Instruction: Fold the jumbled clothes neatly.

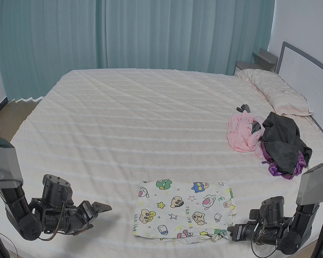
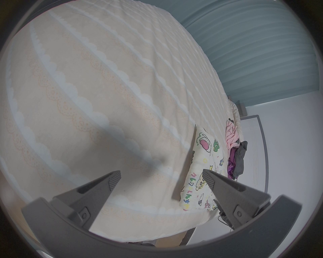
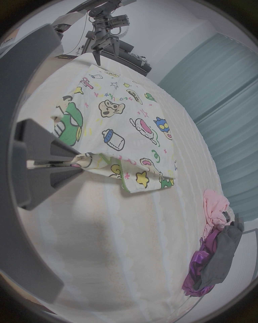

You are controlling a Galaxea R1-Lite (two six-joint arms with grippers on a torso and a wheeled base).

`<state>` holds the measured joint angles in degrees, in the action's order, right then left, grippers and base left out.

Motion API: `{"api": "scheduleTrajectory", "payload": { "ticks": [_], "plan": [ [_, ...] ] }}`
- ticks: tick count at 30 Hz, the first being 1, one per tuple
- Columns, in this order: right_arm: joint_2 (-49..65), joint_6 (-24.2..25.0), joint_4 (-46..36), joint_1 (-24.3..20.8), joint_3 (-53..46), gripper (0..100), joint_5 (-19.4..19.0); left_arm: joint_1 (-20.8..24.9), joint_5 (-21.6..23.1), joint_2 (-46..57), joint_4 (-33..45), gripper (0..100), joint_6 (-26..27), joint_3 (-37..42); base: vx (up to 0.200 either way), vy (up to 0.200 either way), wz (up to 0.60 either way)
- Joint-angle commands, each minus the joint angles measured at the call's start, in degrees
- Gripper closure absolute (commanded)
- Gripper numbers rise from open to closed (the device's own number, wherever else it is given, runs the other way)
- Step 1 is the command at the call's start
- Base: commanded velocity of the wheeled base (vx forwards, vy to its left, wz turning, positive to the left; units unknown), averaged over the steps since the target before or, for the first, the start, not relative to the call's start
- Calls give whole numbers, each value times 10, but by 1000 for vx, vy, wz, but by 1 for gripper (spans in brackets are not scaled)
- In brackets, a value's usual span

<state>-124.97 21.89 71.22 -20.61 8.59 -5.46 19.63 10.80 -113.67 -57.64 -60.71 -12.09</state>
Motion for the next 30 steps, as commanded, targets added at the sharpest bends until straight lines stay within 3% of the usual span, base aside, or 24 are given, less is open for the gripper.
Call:
{"api": "scheduleTrajectory", "payload": {
  "ticks": [1,2,3,12,21,30],
  "plan": [
    [15,-4,0,0,-6,100,0,0,0,0,0,0,0,0,0,0,0],
    [15,-4,0,0,-6,100,0,0,0,0,0,0,0,0,0,0,0],
    [17,-12,-1,-1,-9,0,-1,0,0,-1,0,0,0,0,0,0,0],
    [43,-12,7,22,10,0,-3,0,-1,0,0,0,-1,0,0,0,0],
    [-3,91,7,18,104,0,-10,0,-1,-1,0,0,-1,0,0,0,0],
    [-47,96,7,20,149,0,-17,0,-1,-1,0,0,0,-1,0,0,0]
  ]
}}
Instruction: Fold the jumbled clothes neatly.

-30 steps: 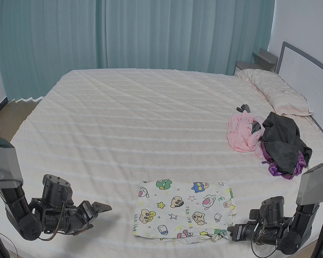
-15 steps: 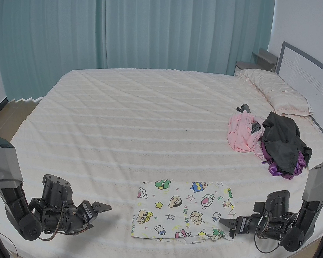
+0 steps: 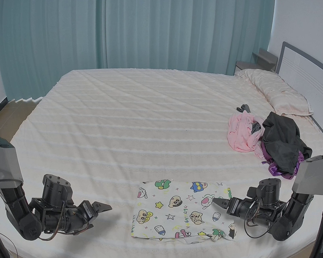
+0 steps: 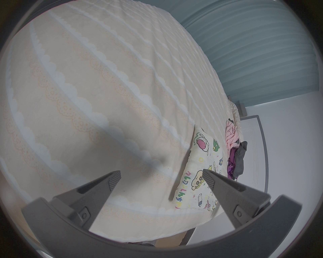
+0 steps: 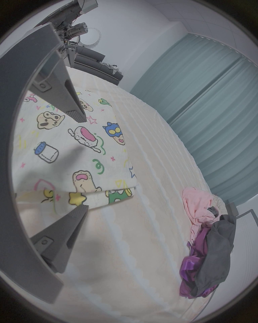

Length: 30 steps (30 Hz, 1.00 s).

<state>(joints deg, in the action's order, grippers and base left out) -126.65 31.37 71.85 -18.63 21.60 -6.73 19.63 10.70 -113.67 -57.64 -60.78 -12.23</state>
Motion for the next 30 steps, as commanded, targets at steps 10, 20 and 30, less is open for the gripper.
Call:
{"api": "scheduleTrajectory", "payload": {
  "ticks": [10,20,30],
  "plan": [
    [-39,27,1,15,27,100,-7,0,0,-1,0,0,0,0,0,0,0],
    [-16,36,4,48,12,100,-7,0,0,-1,0,0,0,0,0,0,0],
    [-13,53,25,34,-3,0,-7,1,-4,-1,0,0,1,-6,0,0,0]
  ]
}}
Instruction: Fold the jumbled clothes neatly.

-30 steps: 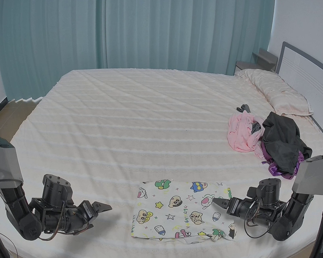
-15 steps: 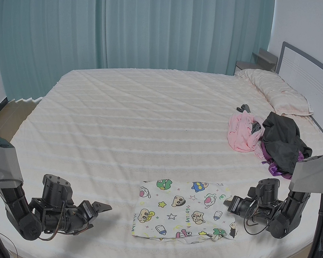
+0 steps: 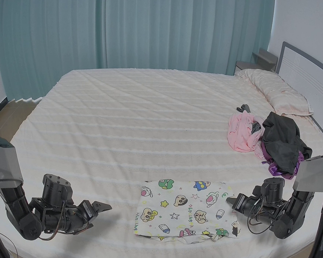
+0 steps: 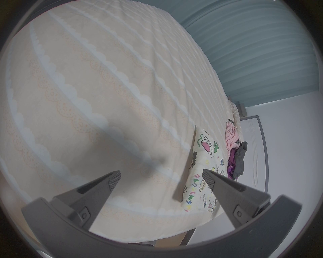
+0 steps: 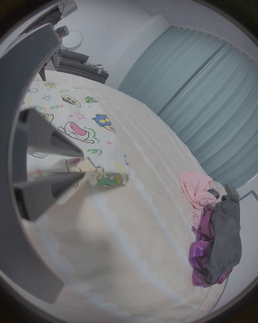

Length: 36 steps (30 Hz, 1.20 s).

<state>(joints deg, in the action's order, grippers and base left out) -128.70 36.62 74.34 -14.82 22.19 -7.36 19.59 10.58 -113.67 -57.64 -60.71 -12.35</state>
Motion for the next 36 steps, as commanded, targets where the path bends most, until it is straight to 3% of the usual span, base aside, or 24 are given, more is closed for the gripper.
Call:
{"api": "scheduleTrajectory", "payload": {
  "ticks": [1,8,9,13,17,24,36],
  "plan": [
    [9,0,1,-4,-11,0,-1,1,-4,0,0,0,1,-7,0,0,0],
    [64,-5,-5,19,-30,0,2,12,-6,7,-5,0,9,-53,0,0,0],
    [62,-7,-6,28,-36,0,-2,27,-6,-6,2,0,53,-80,0,0,0],
    [22,-13,-5,24,-38,0,-2,50,-6,-38,41,0,99,-145,0,0,0],
    [-14,-37,-2,18,-36,0,-5,72,-6,-75,99,0,101,-219,0,0,0],
    [-47,-37,3,-10,-30,0,-21,106,-8,-126,140,0,104,-311,0,0,0],
    [-63,-31,2,-38,8,0,-36,147,-25,-165,158,0,104,-357,0,0,0]
  ]
}}
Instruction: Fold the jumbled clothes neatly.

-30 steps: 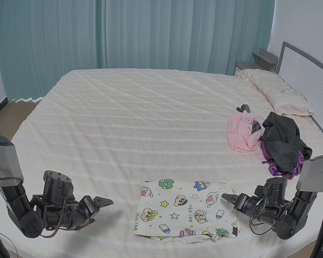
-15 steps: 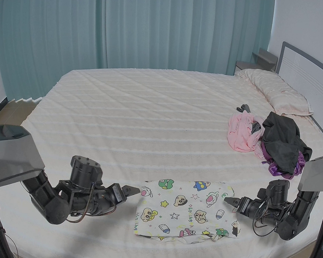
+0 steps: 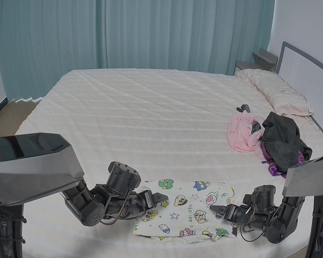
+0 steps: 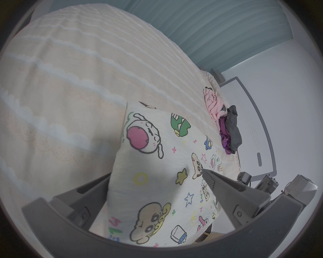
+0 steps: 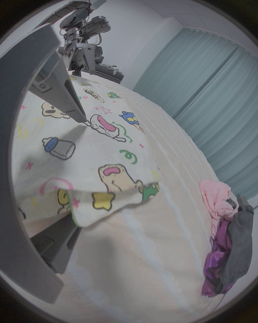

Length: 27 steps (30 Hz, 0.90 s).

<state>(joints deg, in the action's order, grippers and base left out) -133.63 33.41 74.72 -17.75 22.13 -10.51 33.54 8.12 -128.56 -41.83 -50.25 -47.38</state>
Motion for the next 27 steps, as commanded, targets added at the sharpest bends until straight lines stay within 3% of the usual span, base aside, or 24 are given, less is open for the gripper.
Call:
{"api": "scheduleTrajectory", "payload": {
  "ticks": [1,3,4,13,27],
  "plan": [
    [-13,1,-1,-11,9,0,-8,14,-1,-16,0,0,0,-4,0,0,0],
    [-12,2,-1,-12,11,0,-14,18,-1,-16,0,0,0,-3,0,0,0],
    [-12,3,-1,-13,11,100,-17,19,0,-13,0,100,-1,-3,0,0,0],
    [-8,49,32,-15,3,100,-44,22,1,-10,0,100,-7,10,0,0,0],
    [0,73,64,-14,-12,100,-48,22,1,45,-2,100,-40,48,0,-14,0]
  ]
}}
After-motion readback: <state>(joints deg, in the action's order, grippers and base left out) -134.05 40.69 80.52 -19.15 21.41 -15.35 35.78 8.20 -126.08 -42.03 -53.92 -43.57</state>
